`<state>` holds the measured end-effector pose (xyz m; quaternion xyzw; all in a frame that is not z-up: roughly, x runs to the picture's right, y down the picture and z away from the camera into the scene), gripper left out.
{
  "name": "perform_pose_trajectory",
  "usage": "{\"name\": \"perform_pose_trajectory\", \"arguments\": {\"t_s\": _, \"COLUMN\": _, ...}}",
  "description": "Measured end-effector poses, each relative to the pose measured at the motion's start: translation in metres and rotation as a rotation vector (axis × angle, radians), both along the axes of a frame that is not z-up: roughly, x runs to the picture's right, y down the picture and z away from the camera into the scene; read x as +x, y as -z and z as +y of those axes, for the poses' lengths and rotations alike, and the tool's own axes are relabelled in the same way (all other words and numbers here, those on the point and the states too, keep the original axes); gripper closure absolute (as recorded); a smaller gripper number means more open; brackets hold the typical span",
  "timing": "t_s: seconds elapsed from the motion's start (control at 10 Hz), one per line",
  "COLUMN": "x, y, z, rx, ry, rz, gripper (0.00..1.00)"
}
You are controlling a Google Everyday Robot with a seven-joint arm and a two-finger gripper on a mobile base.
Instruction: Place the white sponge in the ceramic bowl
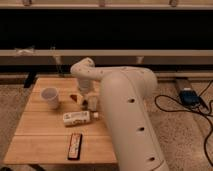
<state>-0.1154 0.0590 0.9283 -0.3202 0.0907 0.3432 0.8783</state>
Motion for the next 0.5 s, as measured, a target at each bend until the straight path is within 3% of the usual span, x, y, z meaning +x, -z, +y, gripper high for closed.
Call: {"name": "perform_pose_trajectory", "arguments": {"t_s": 0.5, "x": 0.023, "y": 0.004, "z": 0.001, "rx": -0.003, "ry": -0.058, "rz": 0.024, "gripper": 0.20}}
